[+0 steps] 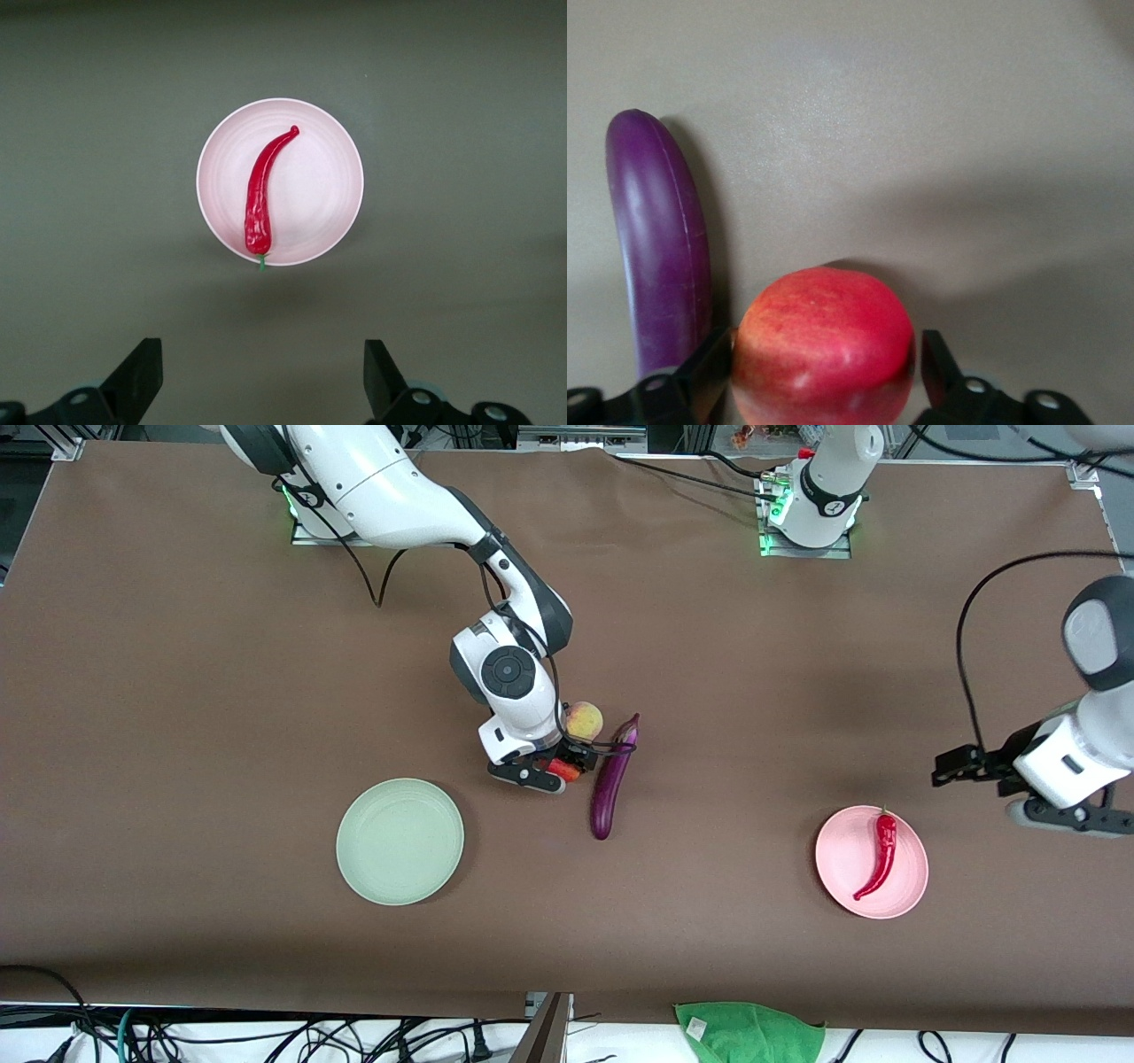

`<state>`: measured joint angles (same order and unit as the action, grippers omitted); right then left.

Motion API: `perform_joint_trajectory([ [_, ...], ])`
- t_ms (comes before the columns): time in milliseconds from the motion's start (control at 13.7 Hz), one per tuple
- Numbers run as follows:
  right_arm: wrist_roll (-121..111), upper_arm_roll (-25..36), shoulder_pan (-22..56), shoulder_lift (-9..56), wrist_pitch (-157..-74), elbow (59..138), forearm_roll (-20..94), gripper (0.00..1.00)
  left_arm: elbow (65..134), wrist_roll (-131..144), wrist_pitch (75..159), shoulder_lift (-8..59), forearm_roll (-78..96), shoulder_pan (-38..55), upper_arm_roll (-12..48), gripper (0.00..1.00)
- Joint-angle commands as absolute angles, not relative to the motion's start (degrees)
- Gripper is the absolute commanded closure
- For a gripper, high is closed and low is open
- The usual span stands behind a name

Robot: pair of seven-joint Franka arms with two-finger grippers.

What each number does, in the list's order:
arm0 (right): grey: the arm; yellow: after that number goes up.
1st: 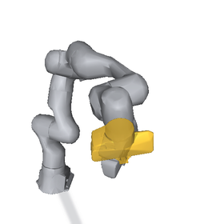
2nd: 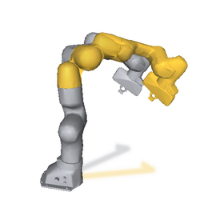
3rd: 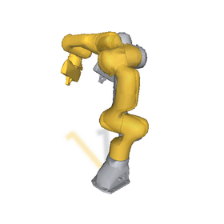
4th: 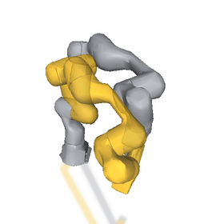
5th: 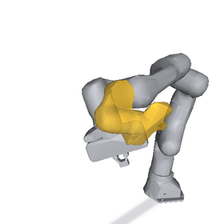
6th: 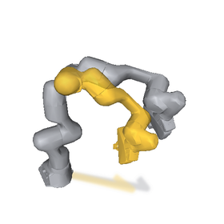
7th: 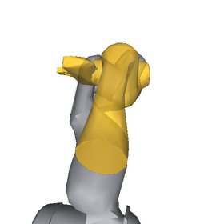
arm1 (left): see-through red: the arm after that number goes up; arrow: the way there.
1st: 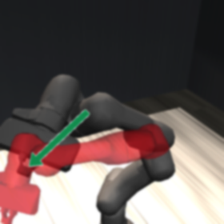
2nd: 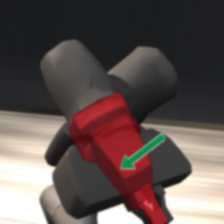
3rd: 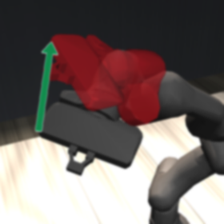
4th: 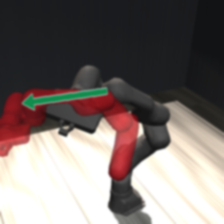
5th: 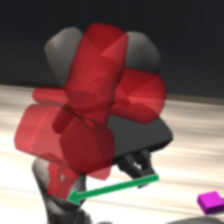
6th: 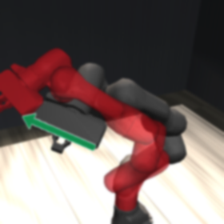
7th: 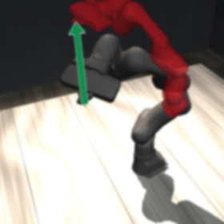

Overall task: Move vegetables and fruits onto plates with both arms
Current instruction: 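Release the chili on the pink plate while the right gripper grasps the apple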

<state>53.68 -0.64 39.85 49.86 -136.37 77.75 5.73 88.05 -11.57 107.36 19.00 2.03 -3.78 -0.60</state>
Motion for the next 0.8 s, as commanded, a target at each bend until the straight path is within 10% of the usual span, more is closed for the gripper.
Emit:
perform_joint_trajectory([
  [0, 55.0, -0.1, 40.4, 50.9, -136.8, 75.9, 5.0, 0.23, 89.2, -10.6, 105.7, 17.3, -0.1, -3.3, -0.6, 0.00],
  [292, 54.2, -0.1, 39.9, 50.5, -136.9, 75.9, 5.2, 0.59, 89.6, -4.2, 105.0, 17.2, -0.1, -1.9, 1.0, 0.00],
  [730, 46.9, 0.1, 34.8, 46.4, -126.2, 73.7, 5.0, 0.63, 90.5, 13.8, 106.1, 19.6, -0.1, -0.5, 10.4, 0.00],
])
